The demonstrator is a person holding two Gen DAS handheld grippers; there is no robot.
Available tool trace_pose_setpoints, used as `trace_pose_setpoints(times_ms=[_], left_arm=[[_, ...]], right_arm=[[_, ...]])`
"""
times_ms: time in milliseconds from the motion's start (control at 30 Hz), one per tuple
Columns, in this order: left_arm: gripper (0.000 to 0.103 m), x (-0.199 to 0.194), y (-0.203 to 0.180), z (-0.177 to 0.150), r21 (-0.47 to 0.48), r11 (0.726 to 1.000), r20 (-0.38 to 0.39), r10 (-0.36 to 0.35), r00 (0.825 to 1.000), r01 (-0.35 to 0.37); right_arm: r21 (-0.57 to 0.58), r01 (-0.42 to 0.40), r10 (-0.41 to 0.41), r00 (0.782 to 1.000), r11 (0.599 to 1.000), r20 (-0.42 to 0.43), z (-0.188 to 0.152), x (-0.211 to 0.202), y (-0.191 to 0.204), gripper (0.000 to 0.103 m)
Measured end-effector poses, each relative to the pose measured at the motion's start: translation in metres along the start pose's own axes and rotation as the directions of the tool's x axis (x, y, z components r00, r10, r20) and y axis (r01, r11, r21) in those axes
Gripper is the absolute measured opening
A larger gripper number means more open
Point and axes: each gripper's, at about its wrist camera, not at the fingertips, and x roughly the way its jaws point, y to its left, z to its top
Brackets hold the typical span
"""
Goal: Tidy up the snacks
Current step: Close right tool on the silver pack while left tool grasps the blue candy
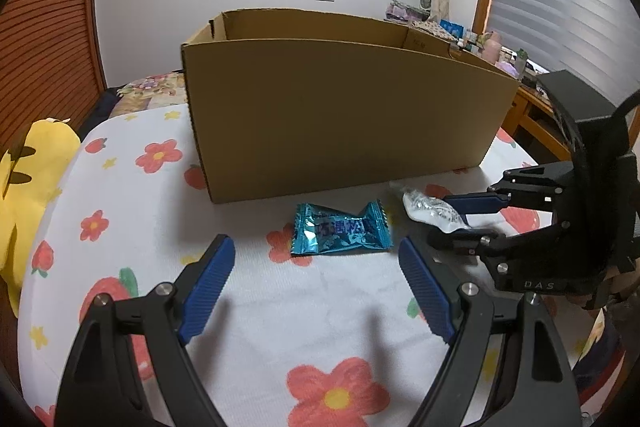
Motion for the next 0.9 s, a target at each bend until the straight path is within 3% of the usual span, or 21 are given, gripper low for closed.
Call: trace_pose_setpoints(times_ms=[200, 467, 733, 900], left_arm=[[0.085, 0.004, -0.006, 0.002, 0.005, 1.000, -0.013, -0.007, 1.000, 0.007], [0.085, 0.022, -0.020, 0.010, 0.058, 0.998, -0.066, 0.015, 0.998, -0.011], [0.085, 0.049, -0.020, 0.021, 0.034, 0.999, -0.142, 0.033, 0.989, -0.029], [0.085, 0.062, -0.023, 0.023, 0.037, 0.998, -0.162, 0.055, 0.985, -0.049]], right_arm=[[0.010, 0.059, -0.059, 0.998, 0.998, 0.026, -0.008, -0.008, -0.001, 0.031], [0.085, 0.037, -0.044, 0.995, 0.996, 0.090, -0.028, -0.036, -0.009, 0.031], [0.207, -0.006, -0.032, 0.983, 0.978, 0.179, -0.054, -0.065, -0.020, 0.031], [0.236, 0.017, -0.065, 0.979, 0.972, 0.195, -0.066, -0.072, -0.021, 0.031]])
